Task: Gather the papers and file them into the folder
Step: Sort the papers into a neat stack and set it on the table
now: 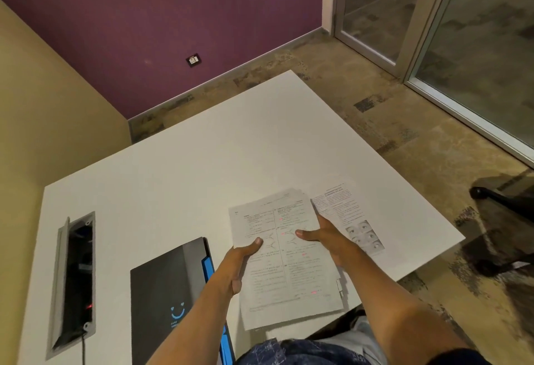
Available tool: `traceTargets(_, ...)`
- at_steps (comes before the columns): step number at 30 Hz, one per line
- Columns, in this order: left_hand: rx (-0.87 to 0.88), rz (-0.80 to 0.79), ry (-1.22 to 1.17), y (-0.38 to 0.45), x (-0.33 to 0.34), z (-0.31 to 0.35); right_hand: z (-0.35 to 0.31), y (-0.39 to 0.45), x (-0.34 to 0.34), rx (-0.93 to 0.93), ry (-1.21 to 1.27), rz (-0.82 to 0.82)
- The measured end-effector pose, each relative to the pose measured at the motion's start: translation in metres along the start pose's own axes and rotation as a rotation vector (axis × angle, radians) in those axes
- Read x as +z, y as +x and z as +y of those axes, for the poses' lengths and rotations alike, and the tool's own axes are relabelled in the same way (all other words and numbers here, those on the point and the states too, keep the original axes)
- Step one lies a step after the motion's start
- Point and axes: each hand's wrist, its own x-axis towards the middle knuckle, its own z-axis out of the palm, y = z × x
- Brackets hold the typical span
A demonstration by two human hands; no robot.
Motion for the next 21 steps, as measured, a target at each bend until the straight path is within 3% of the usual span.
traceTargets(3,0.041,0.049,0.012,0.005,-0.001,-0.005,-0.001,0.002,0.0,0.004,-0.144,0.075)
traceTargets(8,0.031,0.133,0.009,0.016,-0.001,-0.011,-0.002,0.002,-0.018,0.02,-0.391,0.517)
traceTargets(11,0.031,0.159,0.019,0.023,0.0,-0.015,-0.002,-0.011,-0.041,-0.011,-0.969,0.794)
traceTargets(13,0.032,0.187,0.031,0.024,0.002,-0.016,-0.002,-0.02,-0.057,0.086,-1.267,0.959)
traceTargets(16,0.039,0.191,0.032,0.023,0.002,-0.015,-0.003,-0.025,-0.073,0.238,-1.248,1.022)
traceTargets(21,0.051,0.05,-0.007,0.024,0.003,-0.009,-0.014,-0.019,-0.079,0.315,-1.345,0.959)
